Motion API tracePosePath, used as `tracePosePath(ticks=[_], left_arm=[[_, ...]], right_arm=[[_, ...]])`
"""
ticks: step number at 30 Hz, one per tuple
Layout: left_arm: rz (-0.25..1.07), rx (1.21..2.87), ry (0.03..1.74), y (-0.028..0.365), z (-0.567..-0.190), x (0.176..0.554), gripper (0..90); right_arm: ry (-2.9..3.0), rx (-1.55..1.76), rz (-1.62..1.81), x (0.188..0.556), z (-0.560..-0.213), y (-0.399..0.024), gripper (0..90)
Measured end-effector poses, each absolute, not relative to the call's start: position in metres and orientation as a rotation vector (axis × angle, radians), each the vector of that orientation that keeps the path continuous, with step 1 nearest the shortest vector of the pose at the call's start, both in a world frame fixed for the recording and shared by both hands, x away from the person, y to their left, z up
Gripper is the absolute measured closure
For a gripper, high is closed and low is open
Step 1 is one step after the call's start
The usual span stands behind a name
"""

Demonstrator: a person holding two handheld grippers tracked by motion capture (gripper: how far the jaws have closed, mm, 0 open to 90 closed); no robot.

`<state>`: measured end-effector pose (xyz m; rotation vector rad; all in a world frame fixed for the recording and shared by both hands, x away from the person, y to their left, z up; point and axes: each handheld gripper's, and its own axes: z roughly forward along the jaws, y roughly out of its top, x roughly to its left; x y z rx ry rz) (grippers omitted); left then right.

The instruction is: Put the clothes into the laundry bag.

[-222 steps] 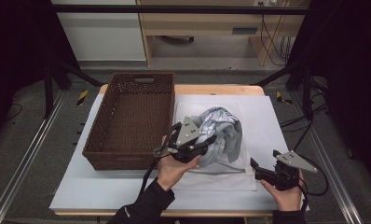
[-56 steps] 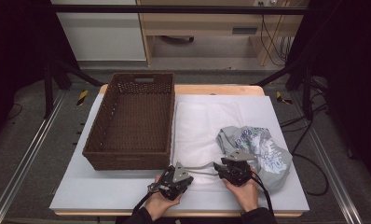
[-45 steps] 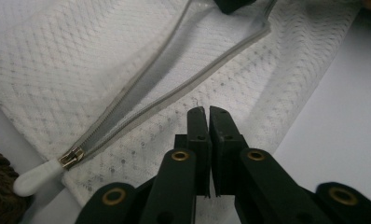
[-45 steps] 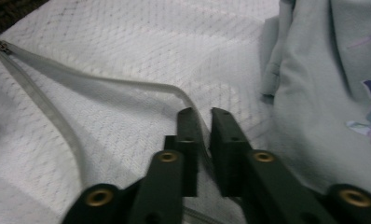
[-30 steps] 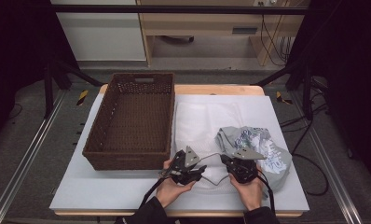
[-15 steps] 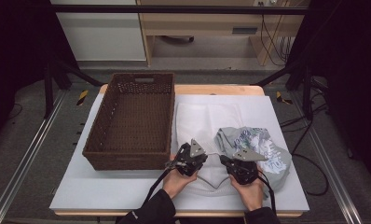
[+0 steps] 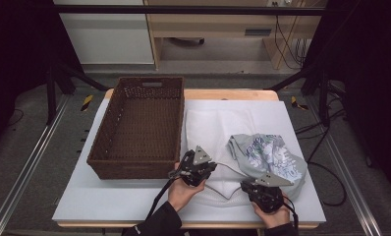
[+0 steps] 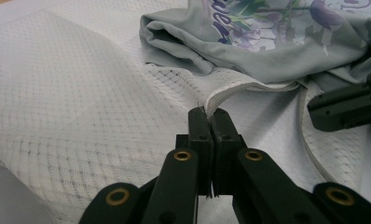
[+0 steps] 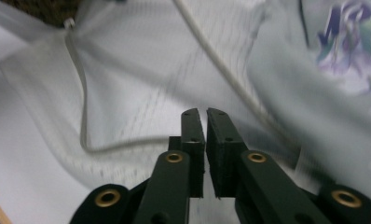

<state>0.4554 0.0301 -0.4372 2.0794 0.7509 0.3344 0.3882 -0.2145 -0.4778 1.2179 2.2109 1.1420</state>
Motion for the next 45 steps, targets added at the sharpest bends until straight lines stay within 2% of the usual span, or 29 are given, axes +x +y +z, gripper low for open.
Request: tracePosePath(ticks=[5, 11, 13, 20, 23, 24, 26, 28, 32, 39, 45], left_arm=[[0.338, 2.084, 0.750, 0.029, -0.437, 0.454, 88.3], [0.359, 2.104, 0.734, 0.029, -0.438, 0.451, 88.2], [0.358, 2.103, 0.732, 0.029, -0.439, 0.450, 88.2], [0.339, 2.091, 0.734, 0.029, -0.440, 0.451, 88.3], [0.341, 2.093, 0.731, 0.028, -0.440, 0.450, 88.2], [0.339, 2.093, 0.731, 0.028, -0.441, 0.450, 88.2], [0.336, 2.095, 0.734, 0.028, -0.441, 0.451, 88.3], [0.332, 2.096, 0.741, 0.028, -0.441, 0.452, 88.3], [0.329, 2.090, 0.754, 0.027, -0.440, 0.454, 88.3], [0.307, 2.071, 0.801, 0.022, -0.437, 0.461, 88.3], [0.317, 2.058, 0.828, 0.017, -0.433, 0.465, 88.3]], right_arm=[[2.216, 1.241, 1.087, 0.386, -0.484, -0.216, 85.1], [2.098, 1.191, 1.183, 0.392, -0.458, -0.216, 75.1], [2.027, 1.192, 1.192, 0.405, -0.447, -0.212, 66.7], [1.981, 1.323, 1.088, 0.466, -0.449, -0.189, 54.6], [1.989, 1.389, 1.007, 0.486, -0.460, -0.182, 58.0], [1.995, 1.406, 0.982, 0.490, -0.463, -0.180, 62.1], [2.032, 1.418, 0.934, 0.494, -0.468, -0.178, 77.7], [2.032, 1.412, 0.903, 0.492, -0.466, -0.179, 82.9], [1.979, 1.376, 1.050, 0.475, -0.447, -0.194, 83.8], [1.959, 1.157, 1.348, 0.418, -0.406, -0.225, 83.7], [2.059, 1.038, 1.488, 0.384, -0.409, -0.224, 83.7]])
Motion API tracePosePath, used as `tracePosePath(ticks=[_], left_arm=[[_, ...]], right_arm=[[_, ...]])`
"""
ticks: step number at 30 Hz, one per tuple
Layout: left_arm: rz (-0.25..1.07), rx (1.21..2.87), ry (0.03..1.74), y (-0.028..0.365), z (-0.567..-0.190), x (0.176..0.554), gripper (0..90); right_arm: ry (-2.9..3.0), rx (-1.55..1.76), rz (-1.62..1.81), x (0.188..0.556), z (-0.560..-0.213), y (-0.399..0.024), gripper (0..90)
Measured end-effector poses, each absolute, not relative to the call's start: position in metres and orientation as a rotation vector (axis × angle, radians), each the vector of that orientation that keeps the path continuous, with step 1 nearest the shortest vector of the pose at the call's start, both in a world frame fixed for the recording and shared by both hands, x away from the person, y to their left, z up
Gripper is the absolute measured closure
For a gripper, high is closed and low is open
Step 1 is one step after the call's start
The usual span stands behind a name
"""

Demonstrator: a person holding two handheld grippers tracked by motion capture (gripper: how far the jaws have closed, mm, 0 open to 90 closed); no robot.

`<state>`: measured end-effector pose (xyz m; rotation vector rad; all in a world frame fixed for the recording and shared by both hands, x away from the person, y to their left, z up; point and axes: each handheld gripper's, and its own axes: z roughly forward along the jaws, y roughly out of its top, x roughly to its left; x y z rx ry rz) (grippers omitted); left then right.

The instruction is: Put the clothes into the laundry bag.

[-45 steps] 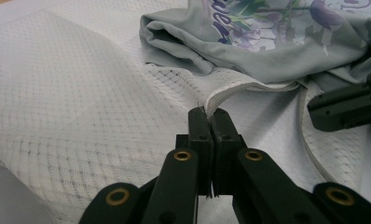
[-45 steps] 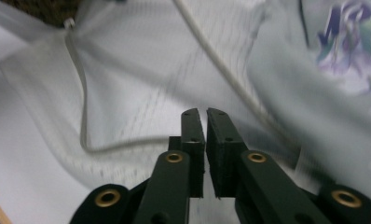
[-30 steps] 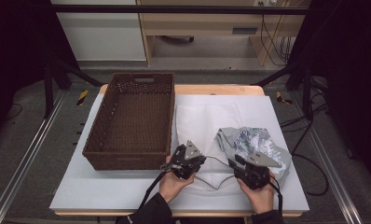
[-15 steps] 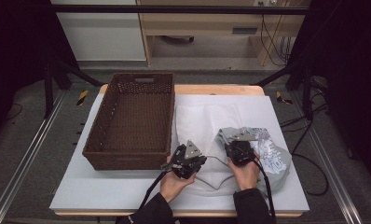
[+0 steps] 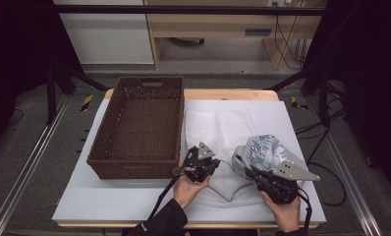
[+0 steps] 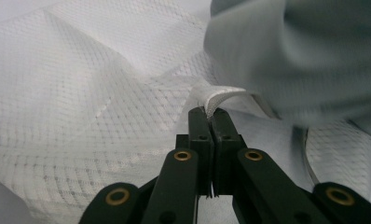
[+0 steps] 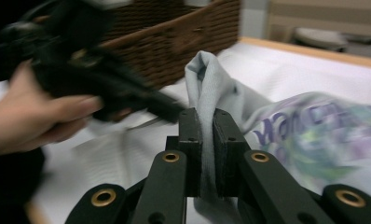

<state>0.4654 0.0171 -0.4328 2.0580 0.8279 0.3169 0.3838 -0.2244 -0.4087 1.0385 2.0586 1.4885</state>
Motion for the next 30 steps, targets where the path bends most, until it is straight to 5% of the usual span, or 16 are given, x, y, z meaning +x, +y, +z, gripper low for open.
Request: tracePosePath(ticks=[13, 18, 30], left_arm=[[0.315, 2.002, 0.773, 0.016, -0.418, 0.454, 88.5], [0.305, 2.014, 0.774, 0.019, -0.424, 0.452, 88.4], [0.320, 2.019, 0.781, 0.027, -0.430, 0.450, 88.3]], right_arm=[[2.289, 1.113, 1.244, 0.407, -0.473, -0.169, 82.5], [2.264, 1.190, 1.162, 0.422, -0.487, -0.161, 74.6], [1.999, 1.165, 1.265, 0.405, -0.423, -0.205, 44.7]])
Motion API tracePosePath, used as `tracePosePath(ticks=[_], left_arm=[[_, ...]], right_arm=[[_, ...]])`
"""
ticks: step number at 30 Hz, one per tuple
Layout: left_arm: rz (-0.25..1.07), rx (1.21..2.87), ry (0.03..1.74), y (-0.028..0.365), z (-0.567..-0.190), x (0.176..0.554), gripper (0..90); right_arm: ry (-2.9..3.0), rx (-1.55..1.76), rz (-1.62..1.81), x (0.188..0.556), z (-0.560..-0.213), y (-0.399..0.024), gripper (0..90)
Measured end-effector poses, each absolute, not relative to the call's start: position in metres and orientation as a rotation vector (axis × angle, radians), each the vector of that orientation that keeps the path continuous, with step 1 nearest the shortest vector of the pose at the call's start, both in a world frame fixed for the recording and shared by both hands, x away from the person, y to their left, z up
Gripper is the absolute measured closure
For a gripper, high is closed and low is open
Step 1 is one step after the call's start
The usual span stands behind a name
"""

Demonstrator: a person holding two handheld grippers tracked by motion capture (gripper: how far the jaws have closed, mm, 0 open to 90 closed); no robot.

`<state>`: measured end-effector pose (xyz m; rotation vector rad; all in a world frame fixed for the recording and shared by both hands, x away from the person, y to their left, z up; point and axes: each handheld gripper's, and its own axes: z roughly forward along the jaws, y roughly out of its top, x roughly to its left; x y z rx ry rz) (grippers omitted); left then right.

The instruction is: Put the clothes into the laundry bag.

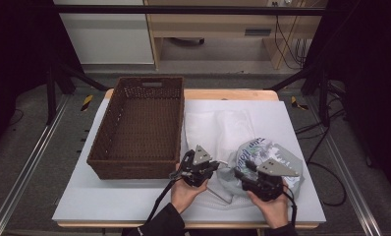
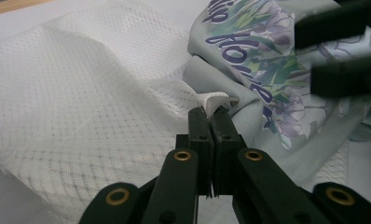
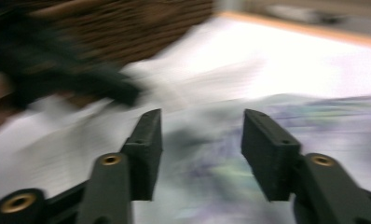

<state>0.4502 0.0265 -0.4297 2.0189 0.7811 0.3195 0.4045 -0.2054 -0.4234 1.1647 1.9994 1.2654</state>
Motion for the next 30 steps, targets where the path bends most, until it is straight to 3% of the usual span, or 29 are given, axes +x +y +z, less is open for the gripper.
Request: tracePosePath(ticks=[3, 6, 7, 9, 11, 20, 25, 30], left_arm=[[0.321, 2.021, 0.777, 0.026, -0.429, 0.451, 88.3], [0.319, 2.022, 0.776, 0.025, -0.429, 0.451, 88.3], [0.321, 2.024, 0.775, 0.025, -0.429, 0.451, 88.4], [0.317, 2.024, 0.776, 0.024, -0.430, 0.452, 88.4], [0.313, 2.021, 0.780, 0.023, -0.430, 0.453, 88.4], [0.309, 1.993, 0.786, 0.020, -0.419, 0.457, 88.4], [0.332, 1.985, 0.763, 0.013, -0.405, 0.453, 88.5], [0.332, 1.972, 0.756, 0.014, -0.401, 0.450, 88.6]], right_arm=[[1.911, 1.262, 1.145, 0.417, -0.427, -0.220, 35.7], [1.908, 1.325, 1.054, 0.433, -0.441, -0.226, 38.3], [1.926, 1.350, 1.044, 0.437, -0.445, -0.225, 44.4], [1.960, 1.363, 1.011, 0.442, -0.452, -0.224, 68.0], [1.980, 1.355, 0.999, 0.442, -0.450, -0.222, 84.5], [2.080, 1.020, 1.418, 0.397, -0.414, -0.213, 87.6], [2.200, 0.916, 1.477, 0.390, -0.427, -0.186, 87.7], [2.286, 0.988, 1.369, 0.407, -0.452, -0.165, 88.2]])
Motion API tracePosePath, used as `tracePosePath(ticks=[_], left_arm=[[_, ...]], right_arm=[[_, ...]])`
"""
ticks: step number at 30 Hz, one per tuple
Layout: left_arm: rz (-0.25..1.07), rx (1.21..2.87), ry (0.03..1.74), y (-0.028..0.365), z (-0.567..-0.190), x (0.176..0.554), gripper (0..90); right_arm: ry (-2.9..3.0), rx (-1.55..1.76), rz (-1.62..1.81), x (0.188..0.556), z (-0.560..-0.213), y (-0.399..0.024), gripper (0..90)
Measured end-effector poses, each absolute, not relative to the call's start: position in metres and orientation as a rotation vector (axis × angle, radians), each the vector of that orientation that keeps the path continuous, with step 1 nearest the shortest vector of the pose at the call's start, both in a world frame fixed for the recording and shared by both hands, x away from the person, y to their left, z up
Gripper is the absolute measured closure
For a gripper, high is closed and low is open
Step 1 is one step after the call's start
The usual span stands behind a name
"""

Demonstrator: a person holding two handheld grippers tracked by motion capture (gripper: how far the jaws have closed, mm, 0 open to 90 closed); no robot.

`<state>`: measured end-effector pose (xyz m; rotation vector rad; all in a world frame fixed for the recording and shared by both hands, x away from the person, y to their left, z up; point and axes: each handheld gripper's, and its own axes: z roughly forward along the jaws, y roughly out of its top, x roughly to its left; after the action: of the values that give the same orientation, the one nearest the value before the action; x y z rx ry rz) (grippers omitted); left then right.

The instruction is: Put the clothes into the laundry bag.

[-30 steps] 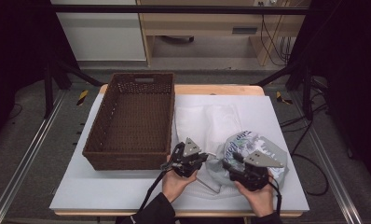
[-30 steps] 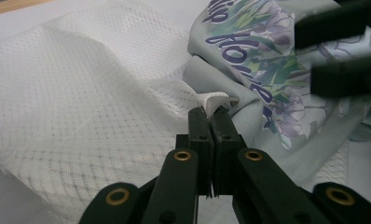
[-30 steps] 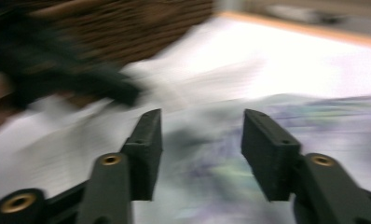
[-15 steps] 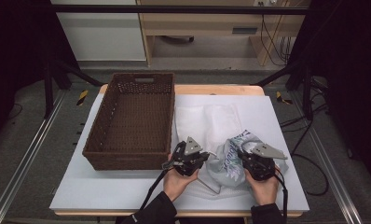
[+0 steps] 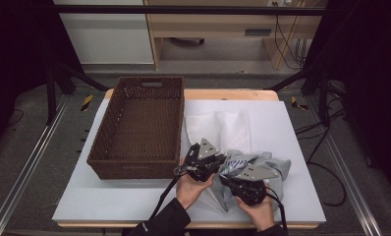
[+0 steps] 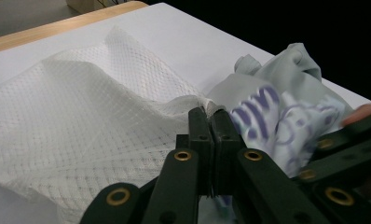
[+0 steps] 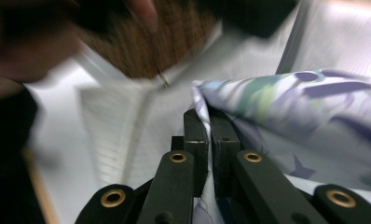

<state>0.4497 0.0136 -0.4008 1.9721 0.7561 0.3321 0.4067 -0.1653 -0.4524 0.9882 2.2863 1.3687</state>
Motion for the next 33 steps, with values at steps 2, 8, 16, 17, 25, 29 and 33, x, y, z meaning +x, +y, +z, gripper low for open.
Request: tracePosePath(ticks=[2, 8, 16, 17, 25, 29, 33], left_arm=[[0.330, 1.985, 0.753, 0.014, -0.403, 0.449, 88.5], [0.327, 1.988, 0.764, 0.023, -0.413, 0.448, 88.5], [0.327, 1.966, 0.763, 0.043, -0.413, 0.445, 88.5], [0.327, 1.965, 0.761, 0.044, -0.414, 0.444, 88.5], [0.296, 1.933, 0.774, 0.056, -0.423, 0.441, 88.4], [0.304, 1.948, 0.746, 0.057, -0.422, 0.439, 88.3], [0.313, 1.966, 0.722, 0.058, -0.424, 0.438, 88.3]], right_arm=[[2.318, 1.022, 1.288, 0.415, -0.465, -0.157, 88.1], [2.283, 1.080, 1.158, 0.427, -0.478, -0.142, 81.8], [2.208, 1.030, 1.368, 0.402, -0.444, -0.165, 58.9], [2.175, 1.023, 1.372, 0.398, -0.436, -0.171, 56.1], [2.023, 1.088, 1.404, 0.401, -0.414, -0.204, 45.8], [1.949, 1.138, 1.386, 0.410, -0.407, -0.216, 40.4], [1.952, 1.172, 1.293, 0.421, -0.409, -0.220, 38.9]])
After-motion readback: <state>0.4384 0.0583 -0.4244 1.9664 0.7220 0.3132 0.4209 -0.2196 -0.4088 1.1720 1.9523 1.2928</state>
